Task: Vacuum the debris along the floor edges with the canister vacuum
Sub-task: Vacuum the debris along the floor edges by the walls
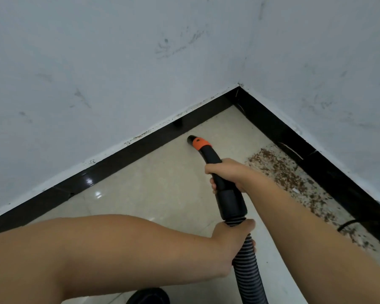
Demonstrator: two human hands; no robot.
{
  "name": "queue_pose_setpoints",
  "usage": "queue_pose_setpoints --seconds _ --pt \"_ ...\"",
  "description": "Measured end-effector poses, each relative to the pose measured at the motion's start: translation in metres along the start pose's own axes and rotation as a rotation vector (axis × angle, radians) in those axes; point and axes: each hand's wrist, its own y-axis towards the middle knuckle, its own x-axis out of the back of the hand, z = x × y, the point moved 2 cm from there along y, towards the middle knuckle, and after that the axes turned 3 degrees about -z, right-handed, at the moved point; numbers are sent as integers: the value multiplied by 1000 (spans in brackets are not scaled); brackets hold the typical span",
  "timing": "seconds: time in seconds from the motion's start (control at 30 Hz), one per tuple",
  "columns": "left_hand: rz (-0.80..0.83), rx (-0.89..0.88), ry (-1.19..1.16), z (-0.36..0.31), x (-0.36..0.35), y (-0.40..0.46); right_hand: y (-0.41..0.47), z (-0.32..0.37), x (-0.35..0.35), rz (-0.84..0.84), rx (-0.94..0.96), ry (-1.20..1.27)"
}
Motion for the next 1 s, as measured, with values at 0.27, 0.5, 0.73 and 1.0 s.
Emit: queue_pose_setpoints --seconds 0.27,0.5,0.73,1.0 --pt "-58 -34 35 -15 13 10 15 12 -7 -53 30 43" --pt "-19 -50 66 -37 7 41 39 20 21 -183 63 67" --pt "56 -44 67 -65 -11 65 61 33 59 -318 70 89" --pt "55 -68 92 -95 -26 76 71 49 89 -350 70 156"
